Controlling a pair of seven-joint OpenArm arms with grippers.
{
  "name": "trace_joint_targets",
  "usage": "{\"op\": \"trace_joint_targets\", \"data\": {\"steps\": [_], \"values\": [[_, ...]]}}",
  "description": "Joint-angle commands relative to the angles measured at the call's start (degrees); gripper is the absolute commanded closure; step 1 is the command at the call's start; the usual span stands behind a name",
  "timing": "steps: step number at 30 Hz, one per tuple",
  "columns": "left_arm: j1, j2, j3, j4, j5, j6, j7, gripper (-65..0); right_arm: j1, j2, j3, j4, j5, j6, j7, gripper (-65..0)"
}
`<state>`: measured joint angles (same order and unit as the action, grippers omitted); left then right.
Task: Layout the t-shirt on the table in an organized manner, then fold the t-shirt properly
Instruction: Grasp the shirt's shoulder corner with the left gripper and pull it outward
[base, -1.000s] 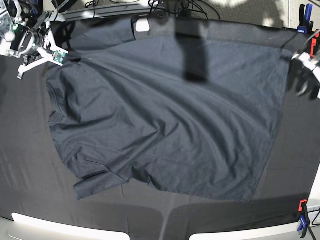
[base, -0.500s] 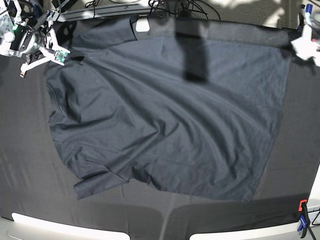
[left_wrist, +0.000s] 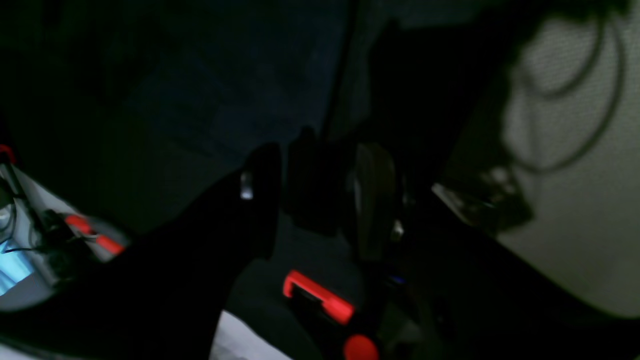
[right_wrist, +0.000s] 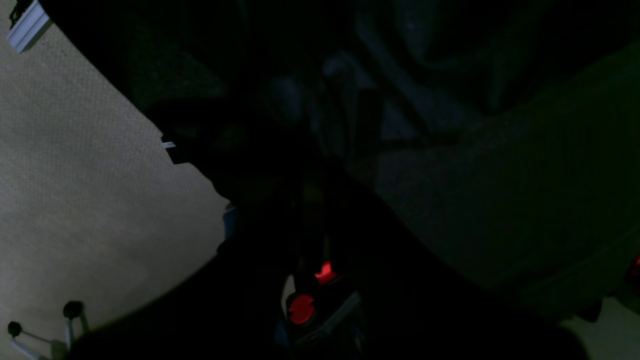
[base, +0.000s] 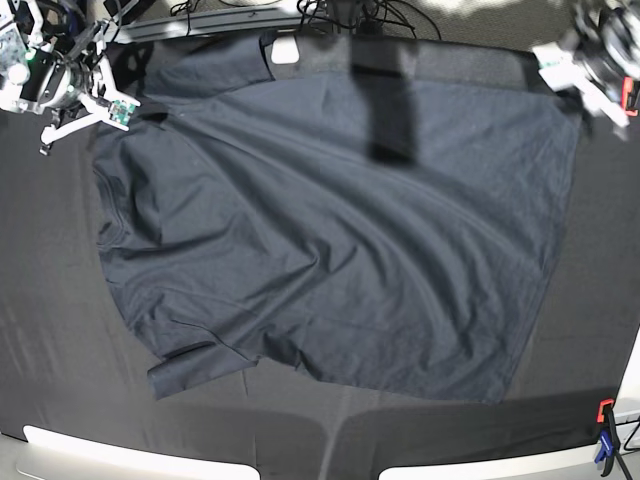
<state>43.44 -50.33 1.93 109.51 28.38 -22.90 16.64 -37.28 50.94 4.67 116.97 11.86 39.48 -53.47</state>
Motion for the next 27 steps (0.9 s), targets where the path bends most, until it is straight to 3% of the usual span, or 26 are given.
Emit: {"op": "trace_joint_targets", "data": {"steps": [1, 9, 19, 27], "values": [[-0.11, -1.11, -0.44, 0.7, 0.7, 0.87, -0.02, -21.9, 0.11, 0.96, 0.68, 0.79, -0.26, 0.52, -1.2, 0.0], [-1.81, -0.83, -0.35, 0.2, 0.57, 0.9, -0.76, -21.9, 0.11, 0.96, 0.68, 0.79, -0.26, 0.52, -1.75, 0.0], [-2.69, -0.63, -0.35, -5.86, 3.39, 1.55, -5.9, -21.8, 0.13, 0.96, 0.68, 0.79, -0.28, 0.52, -1.79, 0.0], [-9.73, 4.46, -0.33, -10.84, 3.1, 1.7, -5.79, -21.8, 0.09, 0.96, 0.68, 0.79, -0.26, 0.52, -2.1, 0.0]]}}
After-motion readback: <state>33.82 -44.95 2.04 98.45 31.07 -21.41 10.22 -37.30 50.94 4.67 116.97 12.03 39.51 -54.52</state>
